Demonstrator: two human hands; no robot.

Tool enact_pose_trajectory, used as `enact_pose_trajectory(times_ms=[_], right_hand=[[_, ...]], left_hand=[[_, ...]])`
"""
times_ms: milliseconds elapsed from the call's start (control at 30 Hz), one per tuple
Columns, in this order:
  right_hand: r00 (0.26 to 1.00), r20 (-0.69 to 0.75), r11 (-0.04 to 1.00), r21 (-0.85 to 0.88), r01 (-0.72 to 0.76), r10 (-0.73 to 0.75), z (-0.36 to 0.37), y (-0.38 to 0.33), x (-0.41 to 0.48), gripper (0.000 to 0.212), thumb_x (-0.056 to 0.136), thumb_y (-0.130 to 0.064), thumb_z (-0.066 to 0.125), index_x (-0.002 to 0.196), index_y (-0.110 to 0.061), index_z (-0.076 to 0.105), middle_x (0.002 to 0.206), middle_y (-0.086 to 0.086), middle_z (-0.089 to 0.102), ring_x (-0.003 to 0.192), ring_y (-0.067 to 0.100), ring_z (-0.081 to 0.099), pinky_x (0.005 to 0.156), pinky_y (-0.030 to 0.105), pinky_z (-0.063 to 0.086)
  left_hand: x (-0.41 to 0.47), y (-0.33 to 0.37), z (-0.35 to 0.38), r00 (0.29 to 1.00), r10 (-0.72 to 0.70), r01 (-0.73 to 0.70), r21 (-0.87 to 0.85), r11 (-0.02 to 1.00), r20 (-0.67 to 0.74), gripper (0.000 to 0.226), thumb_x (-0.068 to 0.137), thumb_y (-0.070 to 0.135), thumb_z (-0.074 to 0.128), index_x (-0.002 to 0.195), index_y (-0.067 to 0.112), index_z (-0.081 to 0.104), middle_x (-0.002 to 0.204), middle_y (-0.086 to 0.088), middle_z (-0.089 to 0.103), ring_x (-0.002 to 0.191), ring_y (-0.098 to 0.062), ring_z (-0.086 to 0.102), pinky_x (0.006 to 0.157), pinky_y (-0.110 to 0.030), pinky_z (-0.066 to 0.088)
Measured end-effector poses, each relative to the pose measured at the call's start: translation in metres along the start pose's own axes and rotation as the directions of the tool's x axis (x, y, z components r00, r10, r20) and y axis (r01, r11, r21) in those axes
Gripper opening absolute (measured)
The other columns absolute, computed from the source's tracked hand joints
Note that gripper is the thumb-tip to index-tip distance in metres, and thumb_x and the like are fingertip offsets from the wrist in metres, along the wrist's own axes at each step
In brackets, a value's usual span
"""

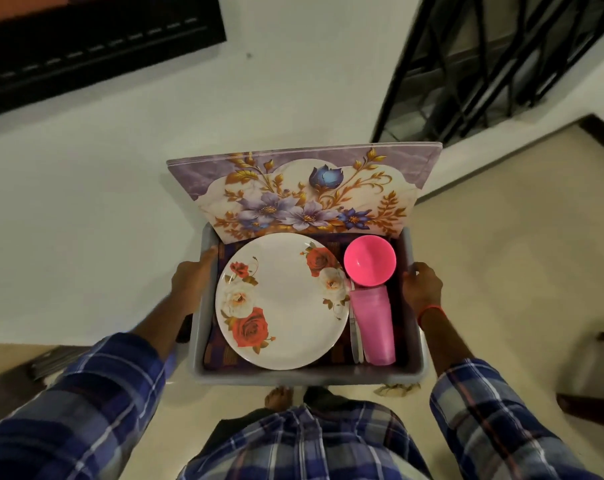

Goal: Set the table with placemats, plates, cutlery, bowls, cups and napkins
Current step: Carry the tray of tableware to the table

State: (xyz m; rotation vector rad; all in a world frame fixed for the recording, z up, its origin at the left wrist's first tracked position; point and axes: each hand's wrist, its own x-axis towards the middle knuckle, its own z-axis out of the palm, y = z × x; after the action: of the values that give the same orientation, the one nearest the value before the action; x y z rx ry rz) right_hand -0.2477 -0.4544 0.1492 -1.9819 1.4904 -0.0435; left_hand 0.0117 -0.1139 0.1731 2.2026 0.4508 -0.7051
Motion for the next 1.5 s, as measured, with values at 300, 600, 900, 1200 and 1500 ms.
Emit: enact_pose_trajectory(times_ms=[300, 600, 900, 1200, 1500], right_hand=[[0.961, -0.186, 0.979, 0.062, -0.196, 0.204, -0.048, 0.077, -0.077, 0.025, 0.097, -0.009, 0.057, 0.115, 0.005, 0.066, 0.123, 0.029, 0.064, 0.116, 0.046, 0.057, 0.094, 0.039, 0.045], [0.845, -0.299, 0.893, 0.227, -0.388, 0.443, -0.072, 0.158, -0.177, 0.019, 0.092, -0.01, 0.06, 0.098, 0.005, 0.069, 0.106, 0.029, 0.069, 0.105, 0.047, 0.062, 0.089, 0.041, 0.049], [0.704, -0.345, 0.778, 0.387, -0.496, 0.62, -0.082, 0.225, -0.286, 0.015, 0.089, -0.009, 0.061, 0.088, 0.004, 0.068, 0.094, 0.028, 0.069, 0.097, 0.046, 0.063, 0.081, 0.041, 0.049], [0.597, -0.368, 0.693, 0.498, -0.521, 0.713, -0.093, 0.266, -0.382, 0.015, 0.092, -0.01, 0.059, 0.098, 0.002, 0.068, 0.107, 0.027, 0.068, 0.106, 0.044, 0.062, 0.081, 0.037, 0.047], [0.482, -0.41, 0.63, 0.565, -0.532, 0.774, -0.083, 0.295, -0.464, 0.016, 0.087, -0.008, 0.06, 0.094, 0.003, 0.068, 0.107, 0.031, 0.067, 0.104, 0.048, 0.061, 0.083, 0.044, 0.048]], left_hand=[[-0.013, 0.036, 0.026, 0.958, 0.117, -0.139, 0.068, 0.988, 0.262, 0.078, 0.079, 0.064, 0.073, 0.124, 0.001, 0.062, 0.122, -0.021, 0.064, 0.11, -0.037, 0.063, 0.092, -0.048, 0.055], [-0.054, 0.042, 0.081, 0.85, 0.276, -0.398, 0.204, 0.895, 0.449, 0.064, 0.088, 0.052, 0.071, 0.114, -0.006, 0.064, 0.085, -0.012, 0.058, 0.08, -0.027, 0.057, 0.066, -0.035, 0.044], [-0.122, 0.035, 0.135, 0.735, 0.336, -0.558, 0.245, 0.792, 0.589, 0.056, 0.089, 0.052, 0.07, 0.11, 0.001, 0.065, 0.105, -0.019, 0.067, 0.097, -0.037, 0.064, 0.089, -0.05, 0.055], [-0.181, -0.003, 0.16, 0.648, 0.401, -0.674, 0.242, 0.698, 0.648, 0.055, 0.089, 0.055, 0.07, 0.098, 0.001, 0.065, 0.102, -0.02, 0.067, 0.094, -0.037, 0.062, 0.086, -0.049, 0.053], [-0.23, -0.032, 0.162, 0.529, 0.44, -0.773, 0.198, 0.603, 0.725, 0.06, 0.09, 0.052, 0.069, 0.11, -0.004, 0.068, 0.105, -0.02, 0.068, 0.087, -0.031, 0.061, 0.079, -0.042, 0.05]])
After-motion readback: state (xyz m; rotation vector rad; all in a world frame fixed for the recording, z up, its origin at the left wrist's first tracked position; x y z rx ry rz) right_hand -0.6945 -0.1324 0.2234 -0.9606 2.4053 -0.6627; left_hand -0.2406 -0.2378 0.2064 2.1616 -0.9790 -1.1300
